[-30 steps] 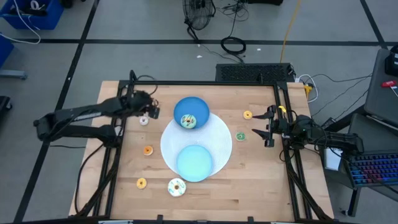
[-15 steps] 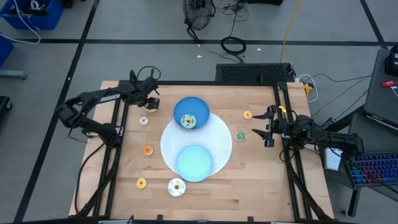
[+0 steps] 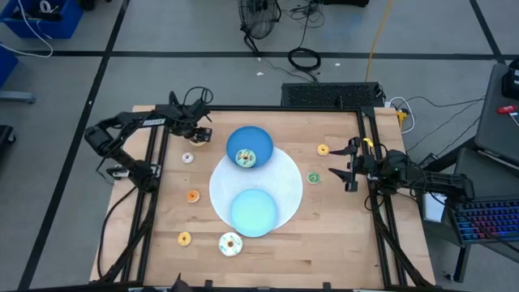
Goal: Pick & Place donuts
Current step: Put the large black donut on the blue plate
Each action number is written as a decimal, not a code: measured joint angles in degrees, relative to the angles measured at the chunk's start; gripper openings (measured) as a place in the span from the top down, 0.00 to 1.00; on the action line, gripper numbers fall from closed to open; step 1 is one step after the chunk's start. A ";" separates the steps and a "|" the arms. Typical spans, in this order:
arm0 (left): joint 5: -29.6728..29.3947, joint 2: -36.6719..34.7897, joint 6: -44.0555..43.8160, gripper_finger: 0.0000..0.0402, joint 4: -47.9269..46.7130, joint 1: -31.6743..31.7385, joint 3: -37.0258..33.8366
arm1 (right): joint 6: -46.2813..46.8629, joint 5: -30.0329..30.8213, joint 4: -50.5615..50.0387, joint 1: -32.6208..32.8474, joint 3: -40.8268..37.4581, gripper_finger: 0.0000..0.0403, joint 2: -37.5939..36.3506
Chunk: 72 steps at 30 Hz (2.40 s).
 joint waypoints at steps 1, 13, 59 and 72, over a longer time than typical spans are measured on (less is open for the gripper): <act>0.33 0.01 0.08 0.30 0.20 0.00 0.00 | 0.00 0.00 0.00 0.00 0.00 0.38 0.00; 2.24 0.03 -0.19 0.54 0.17 -0.21 0.00 | 0.00 0.00 0.00 0.00 0.00 0.38 0.02; 14.50 -10.64 4.76 0.86 28.95 -18.77 -0.02 | 0.00 -0.02 0.00 0.00 0.00 0.38 0.00; 20.24 -10.64 25.83 0.91 42.33 -21.89 -0.02 | 0.00 -0.02 0.00 0.00 0.00 0.38 0.00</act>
